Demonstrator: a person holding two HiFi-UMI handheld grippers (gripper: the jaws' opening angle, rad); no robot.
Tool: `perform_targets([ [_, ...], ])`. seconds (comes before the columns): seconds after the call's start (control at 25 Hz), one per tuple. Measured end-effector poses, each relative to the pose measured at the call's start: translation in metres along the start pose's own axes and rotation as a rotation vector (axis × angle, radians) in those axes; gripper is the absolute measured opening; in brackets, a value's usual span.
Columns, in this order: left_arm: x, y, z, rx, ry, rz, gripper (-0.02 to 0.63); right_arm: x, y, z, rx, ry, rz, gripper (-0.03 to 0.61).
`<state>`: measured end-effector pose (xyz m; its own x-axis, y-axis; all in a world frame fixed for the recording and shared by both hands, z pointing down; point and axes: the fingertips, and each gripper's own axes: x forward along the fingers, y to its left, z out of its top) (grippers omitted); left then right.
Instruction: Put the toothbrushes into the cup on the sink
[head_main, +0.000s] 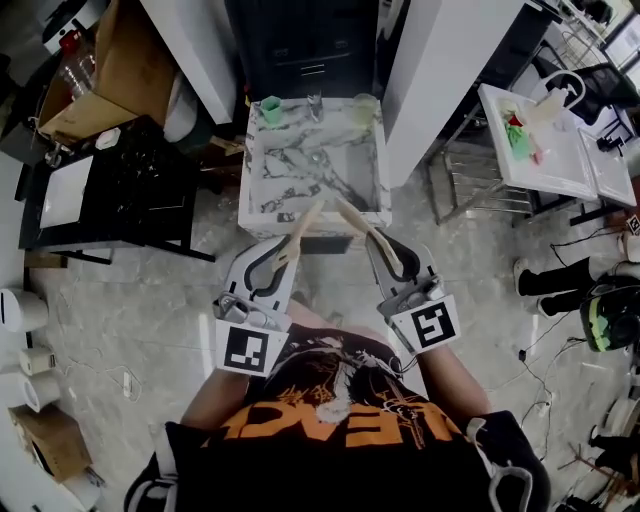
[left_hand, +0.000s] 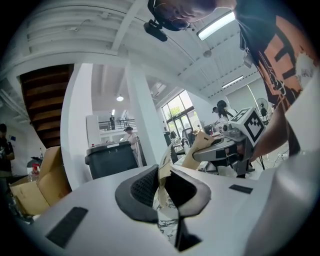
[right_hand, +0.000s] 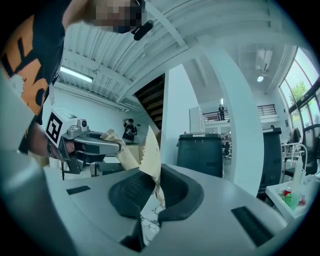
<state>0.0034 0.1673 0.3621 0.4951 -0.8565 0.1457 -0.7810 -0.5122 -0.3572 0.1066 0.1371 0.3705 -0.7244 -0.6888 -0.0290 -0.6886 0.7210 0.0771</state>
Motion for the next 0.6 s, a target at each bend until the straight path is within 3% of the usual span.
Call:
perform_targets([
  [0.12, 0.021, 0.012, -0.004, -0.008, -0.024, -0.013, 0.051, 0.013, -0.016, -0.01, -0.017, 0.049, -0.011, 0.04],
  [0.2, 0.038, 0.026, -0.007, -0.009, -0.032, -0.014, 0.051, 0.029, -0.027, -0.006, -0.02, 0.029, -0.017, 0.04],
  [0.6, 0.125, 0.109, -0.053, -0.049, 0.001, -0.026, 0.051, 0.132, -0.08, -0.031, -0.009, 0.081, -0.023, 0.04],
])
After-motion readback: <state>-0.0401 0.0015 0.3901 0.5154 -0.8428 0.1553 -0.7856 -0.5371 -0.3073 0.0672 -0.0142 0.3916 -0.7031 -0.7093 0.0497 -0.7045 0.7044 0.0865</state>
